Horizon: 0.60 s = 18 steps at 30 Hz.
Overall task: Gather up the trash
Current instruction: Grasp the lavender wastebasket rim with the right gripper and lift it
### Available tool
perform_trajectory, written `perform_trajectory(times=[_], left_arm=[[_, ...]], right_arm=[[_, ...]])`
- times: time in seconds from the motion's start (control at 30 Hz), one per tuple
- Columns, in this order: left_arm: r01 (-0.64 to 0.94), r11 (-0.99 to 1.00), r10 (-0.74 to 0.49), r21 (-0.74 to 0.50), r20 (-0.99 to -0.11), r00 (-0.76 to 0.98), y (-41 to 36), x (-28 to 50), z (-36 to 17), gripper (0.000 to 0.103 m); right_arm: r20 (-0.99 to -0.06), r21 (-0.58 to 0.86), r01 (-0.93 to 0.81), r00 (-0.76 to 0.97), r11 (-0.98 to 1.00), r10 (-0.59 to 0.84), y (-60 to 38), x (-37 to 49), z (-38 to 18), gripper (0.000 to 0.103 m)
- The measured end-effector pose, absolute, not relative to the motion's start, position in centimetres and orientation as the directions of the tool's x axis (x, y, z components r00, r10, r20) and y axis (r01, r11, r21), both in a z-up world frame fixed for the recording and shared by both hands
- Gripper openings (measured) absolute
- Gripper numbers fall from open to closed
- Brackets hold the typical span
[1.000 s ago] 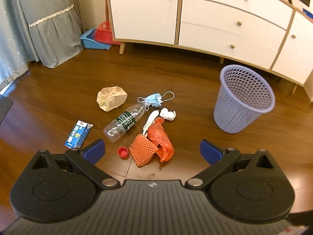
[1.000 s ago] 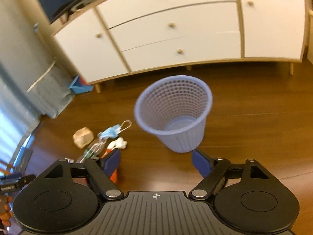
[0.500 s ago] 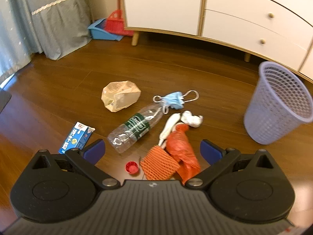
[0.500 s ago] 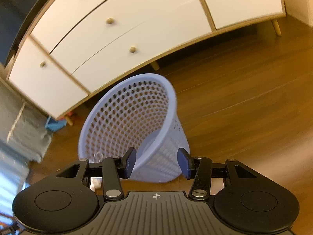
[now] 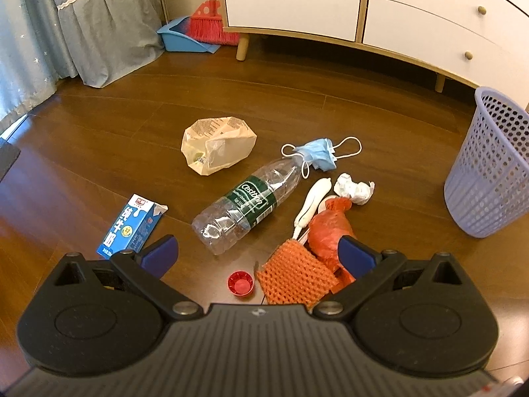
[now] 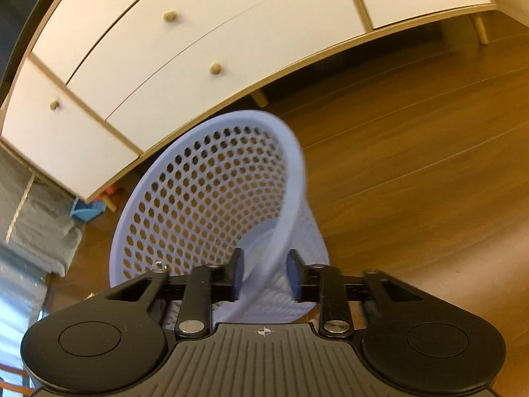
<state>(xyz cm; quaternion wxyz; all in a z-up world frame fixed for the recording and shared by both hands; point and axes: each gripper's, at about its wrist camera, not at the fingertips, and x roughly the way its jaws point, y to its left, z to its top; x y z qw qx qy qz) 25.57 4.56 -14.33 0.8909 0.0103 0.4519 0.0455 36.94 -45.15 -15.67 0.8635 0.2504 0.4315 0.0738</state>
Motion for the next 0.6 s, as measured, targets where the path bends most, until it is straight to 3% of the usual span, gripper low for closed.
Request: perform_trajectory(times=[0.3, 0.5, 0.6], left_arm=[[-0.022, 0.996, 0.083, 0.086, -0.817, 0.571, 4.6, 25.2, -18.1, 0.101], [0.055, 0.992, 0.072, 0.116, -0.856, 0.512, 3.5, 25.5, -22.0, 0.095], [0.081, 0.990, 0.060, 0.115, -0.866, 0.496, 2.7, 25.8, -23.6, 0.094]], right_arm=[[-0.731, 0.314, 0.005, 0.640, 0.949, 0.238, -41.6, 34.8, -13.5, 0.013], [-0.727, 0.088, -0.053, 0.679, 0.995, 0.101, -39.4, 32.8, -11.8, 0.009], [-0.737, 0.106, 0.007, 0.672, 0.994, 0.074, -39.8, 32.2, -11.5, 0.009]])
